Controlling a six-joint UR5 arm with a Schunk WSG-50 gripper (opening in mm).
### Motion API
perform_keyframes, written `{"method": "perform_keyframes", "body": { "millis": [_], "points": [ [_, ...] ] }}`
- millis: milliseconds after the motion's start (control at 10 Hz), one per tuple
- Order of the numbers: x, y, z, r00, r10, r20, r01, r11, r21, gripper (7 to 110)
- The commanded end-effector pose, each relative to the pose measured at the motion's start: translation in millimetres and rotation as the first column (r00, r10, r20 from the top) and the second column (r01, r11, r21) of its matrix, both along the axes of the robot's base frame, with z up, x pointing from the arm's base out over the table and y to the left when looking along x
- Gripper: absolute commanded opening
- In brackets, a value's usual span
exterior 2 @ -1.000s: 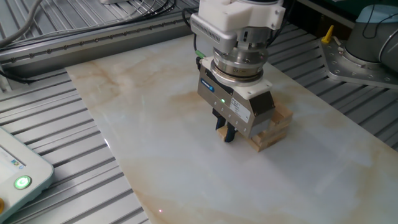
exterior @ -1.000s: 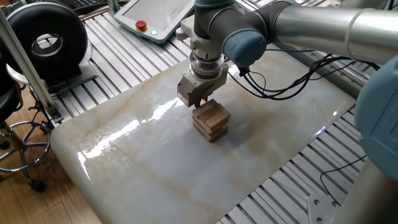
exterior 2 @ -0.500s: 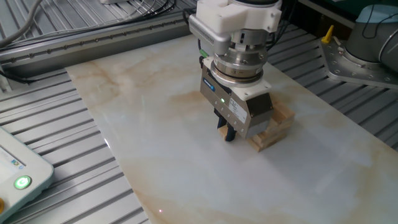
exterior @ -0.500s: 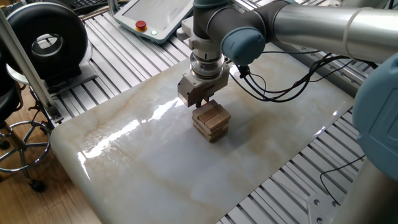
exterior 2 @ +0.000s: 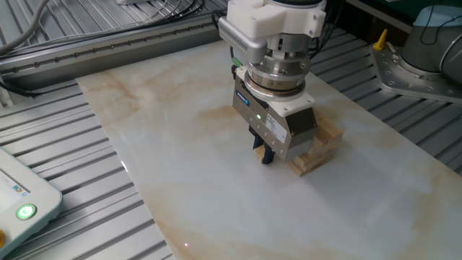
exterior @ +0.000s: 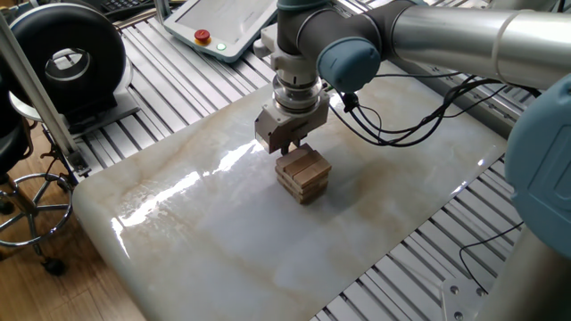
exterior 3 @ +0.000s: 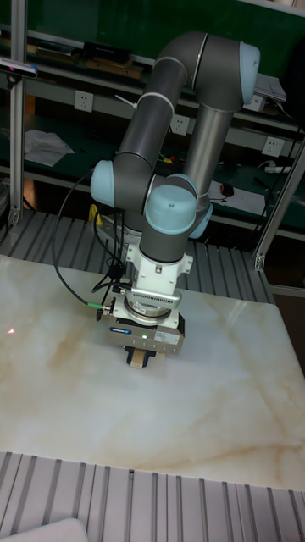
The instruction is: Play Jenga
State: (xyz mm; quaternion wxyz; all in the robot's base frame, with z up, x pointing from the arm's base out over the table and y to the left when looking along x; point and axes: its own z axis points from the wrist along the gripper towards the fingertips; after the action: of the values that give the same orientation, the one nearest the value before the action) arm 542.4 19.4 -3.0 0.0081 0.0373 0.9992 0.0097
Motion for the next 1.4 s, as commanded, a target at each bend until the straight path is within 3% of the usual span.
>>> {"method": "perform_keyframes", "body": {
  "millis": [0,1300],
  "points": [
    [3.4,3.6,4.1,1.000,-0.005,0.011,0.004,1.000,0.019,7],
    [8.9,7.4,2.3,0.998,0.048,0.033,-0.049,0.998,0.034,7]
  ]
}}
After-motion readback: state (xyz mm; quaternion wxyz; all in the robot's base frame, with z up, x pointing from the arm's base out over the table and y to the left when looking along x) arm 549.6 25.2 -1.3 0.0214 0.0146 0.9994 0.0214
